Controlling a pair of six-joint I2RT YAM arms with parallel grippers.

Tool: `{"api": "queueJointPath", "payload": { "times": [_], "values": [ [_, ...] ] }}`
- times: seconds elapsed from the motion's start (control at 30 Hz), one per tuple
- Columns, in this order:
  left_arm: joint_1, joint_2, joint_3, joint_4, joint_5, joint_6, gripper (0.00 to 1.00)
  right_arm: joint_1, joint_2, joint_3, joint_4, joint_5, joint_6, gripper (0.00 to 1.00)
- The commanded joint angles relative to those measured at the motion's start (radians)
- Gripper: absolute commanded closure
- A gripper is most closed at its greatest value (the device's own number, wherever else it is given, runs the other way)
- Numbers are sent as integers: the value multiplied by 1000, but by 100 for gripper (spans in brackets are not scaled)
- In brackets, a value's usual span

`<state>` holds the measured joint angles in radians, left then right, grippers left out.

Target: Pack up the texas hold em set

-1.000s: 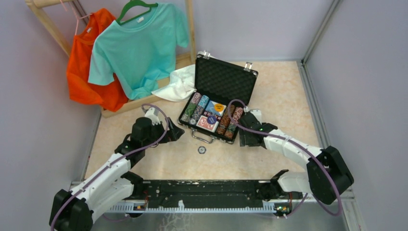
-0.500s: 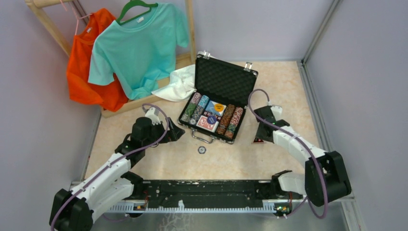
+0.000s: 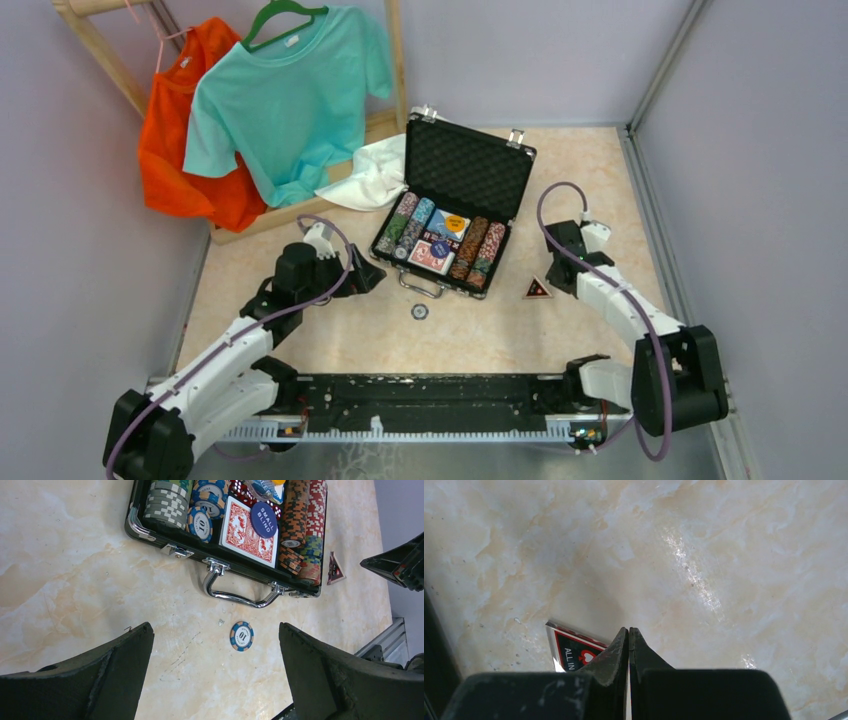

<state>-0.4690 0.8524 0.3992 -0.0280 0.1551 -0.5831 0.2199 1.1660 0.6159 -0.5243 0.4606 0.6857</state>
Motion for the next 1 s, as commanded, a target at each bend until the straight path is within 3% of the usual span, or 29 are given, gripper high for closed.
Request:
{"api": "queueJointPath", "payload": {
  "times": [0.0,0.27,0.63,0.8,0.97],
  "values": [
    [2,-18,4,32,22,5,0,-6,29,-12,-1,-7,22,100],
    [2,-48,-3,45,33,6,0,2,70,-60,32,-88,14,100],
    [2,-41,-11,60,42,5,0,115,106,-91,121,-142,31,100],
    [3,-39,-8,58,37,6,0,218,178,-9,96,-124,67,100],
    [3,-48,-5,45,33,8,0,240,156,39,20,-22,77,100]
  ]
}}
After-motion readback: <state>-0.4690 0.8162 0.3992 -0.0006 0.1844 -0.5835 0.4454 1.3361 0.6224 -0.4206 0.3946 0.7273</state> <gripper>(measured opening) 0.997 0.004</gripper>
